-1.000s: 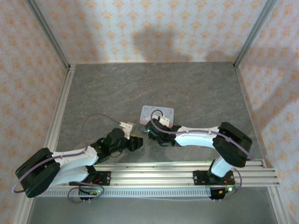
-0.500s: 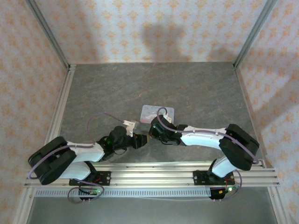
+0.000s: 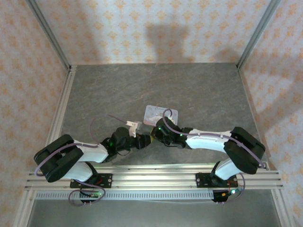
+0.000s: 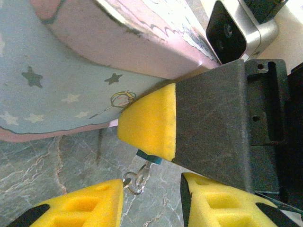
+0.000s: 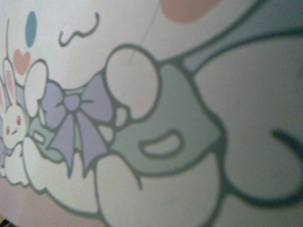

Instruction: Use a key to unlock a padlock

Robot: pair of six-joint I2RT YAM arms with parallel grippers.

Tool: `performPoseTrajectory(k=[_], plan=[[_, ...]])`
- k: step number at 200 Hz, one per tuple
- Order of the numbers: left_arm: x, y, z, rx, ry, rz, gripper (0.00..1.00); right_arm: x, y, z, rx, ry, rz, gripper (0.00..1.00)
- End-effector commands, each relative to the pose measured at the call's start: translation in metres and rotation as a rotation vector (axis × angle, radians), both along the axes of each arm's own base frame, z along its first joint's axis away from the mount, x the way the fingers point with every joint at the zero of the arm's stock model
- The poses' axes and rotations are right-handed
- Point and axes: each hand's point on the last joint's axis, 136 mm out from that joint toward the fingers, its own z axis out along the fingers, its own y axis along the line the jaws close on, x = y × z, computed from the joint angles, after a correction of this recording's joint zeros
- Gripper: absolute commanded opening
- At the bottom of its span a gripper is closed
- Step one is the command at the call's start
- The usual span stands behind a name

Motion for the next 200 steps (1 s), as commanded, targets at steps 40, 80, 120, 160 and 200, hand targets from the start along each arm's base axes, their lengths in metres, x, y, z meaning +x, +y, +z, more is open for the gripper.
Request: performPoseTrajectory(k=[40,80,120,160,200], plan=[[0.012,-0.016,0.023,-0.07,-0.044,-0.028,0.29,0.006,0.009,0.028,0.116,-0.036,-0.017,0.0],[0.009,-0.017,0.024,-0.074,-0.046,-0.04,0.29,0.007,0.009,0.029,0.163,-0.02,-0.035,0.0],[0.009,-0.015,0.023,-0.071,-0.051,-0.037,0.29,0.007,0.009,0.032,0.206,-0.006,-0.046,0.0],[0.012,-0.01,0.022,-0.058,-0.057,-0.025,0.35,0.006,0.006,0.037,0.208,-0.013,-0.047,0.0],[0.01,-0.003,0.02,-0.044,-0.061,-0.035,0.37,0.004,0.004,0.039,0.202,-0.016,-0.043,0.0]])
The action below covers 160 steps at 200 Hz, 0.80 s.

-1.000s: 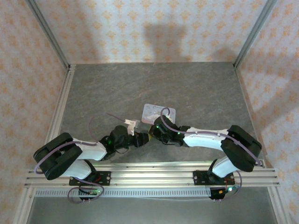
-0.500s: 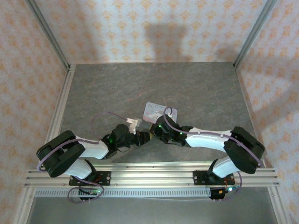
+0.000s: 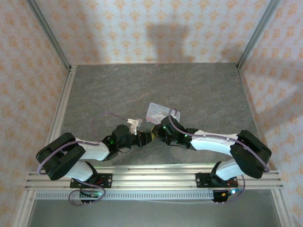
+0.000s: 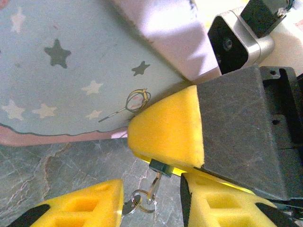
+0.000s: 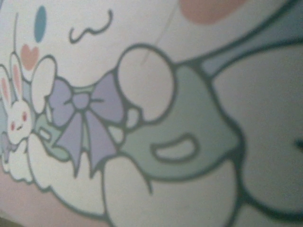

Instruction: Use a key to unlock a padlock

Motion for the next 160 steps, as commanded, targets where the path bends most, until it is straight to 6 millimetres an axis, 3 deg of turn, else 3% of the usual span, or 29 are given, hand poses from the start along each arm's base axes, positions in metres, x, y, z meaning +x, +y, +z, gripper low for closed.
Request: performPoseTrajectory(k=[1,99,134,160], plan=[[0.001,0.001,0.009,-0.008,-0.042,-0.021,0.37,0.002,0.005,0.018,0.061,-0.033,-0.001,0.0],[-0.006,-0.01,0.02,-0.048,-0.058,-0.101,0.21,0.0,0.007,0.031,0.095,-0.034,0.008,0.0],[-0.006,-0.01,0.026,-0.035,-0.079,-0.106,0.0,-0.002,0.007,0.035,0.096,-0.034,0.017,0.0],[-0.005,-0.004,0.028,0.009,-0.113,-0.093,0.0,-0.005,0.006,0.031,0.085,-0.02,0.027,0.0]])
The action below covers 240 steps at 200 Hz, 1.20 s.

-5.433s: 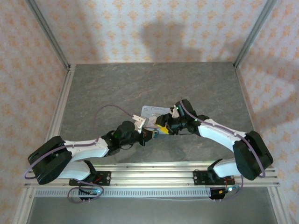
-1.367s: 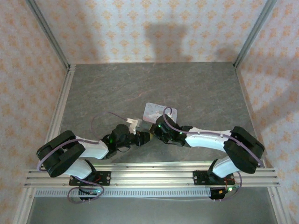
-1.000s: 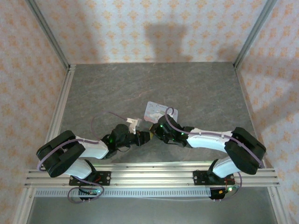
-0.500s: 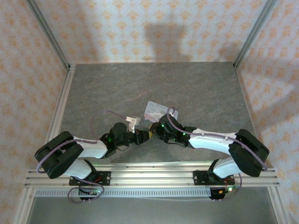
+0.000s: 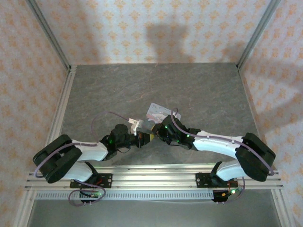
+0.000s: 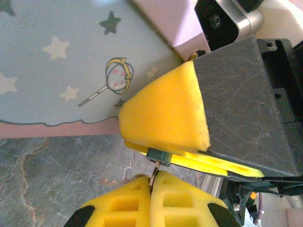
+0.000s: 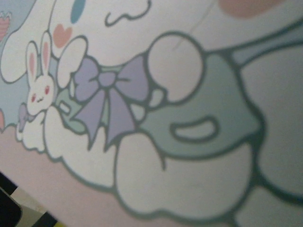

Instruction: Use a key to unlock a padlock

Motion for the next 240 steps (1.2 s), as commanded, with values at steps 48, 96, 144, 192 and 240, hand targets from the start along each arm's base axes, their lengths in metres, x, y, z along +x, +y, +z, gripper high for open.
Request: performPoseTrajectory(k=[48,96,144,192,240], plan=[[-0.003,0.011,0.015,0.253,-0.244,-0.001,0.0,-0.003,0.006,0.014,0.022,0.009,0.03,0.0],[-0.006,0.012,0.007,0.495,-0.418,0.04,0.0,-0.004,0.009,0.015,0.008,0.032,0.038,0.0],[-0.013,0.005,0.01,0.76,-0.662,0.06,0.0,-0.005,0.007,0.007,-0.014,0.068,0.035,0.0],[-0.024,-0.002,0.007,1.003,-0.852,0.06,0.0,-0.004,0.005,0.001,-0.025,0.092,0.036,0.0],[-0.028,-0.014,-0.005,0.929,-0.797,0.047,0.0,-0.005,0.003,-0.011,-0.067,0.113,0.053,0.0]])
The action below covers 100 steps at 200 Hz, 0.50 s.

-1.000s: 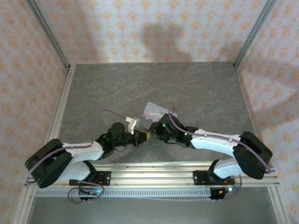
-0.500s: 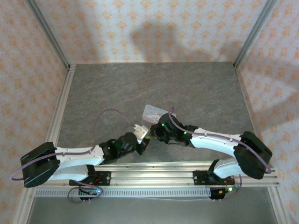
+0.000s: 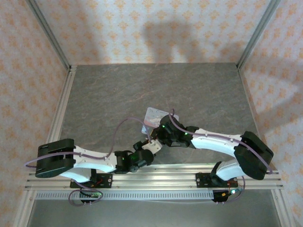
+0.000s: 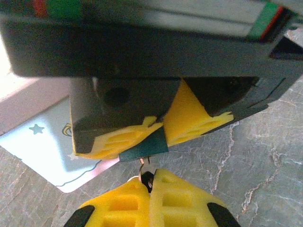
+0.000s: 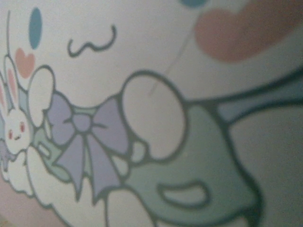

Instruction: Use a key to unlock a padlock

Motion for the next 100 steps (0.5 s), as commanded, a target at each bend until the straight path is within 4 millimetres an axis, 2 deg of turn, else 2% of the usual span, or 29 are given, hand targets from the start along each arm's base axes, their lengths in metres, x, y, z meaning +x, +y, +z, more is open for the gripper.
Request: performPoseTrajectory(k=[1,57,81,100], plan=[[-0.001,-0.013,0.007,-0.058,0.009,-0.02,0.0,0.016,0.0,0.004,-0.002,-0.013,-0.037,0.0],[0.005,-0.001,-0.016,-0.483,0.405,-0.029,0.0,0.015,-0.002,-0.007,-0.022,-0.018,-0.019,0.0],[0.003,-0.013,-0.022,-0.573,0.579,-0.083,0.0,0.015,0.003,-0.006,0.004,-0.021,-0.011,0.0],[0.003,-0.022,-0.022,-0.647,0.652,-0.109,0.0,0.014,0.005,-0.004,0.022,-0.022,-0.005,0.0]])
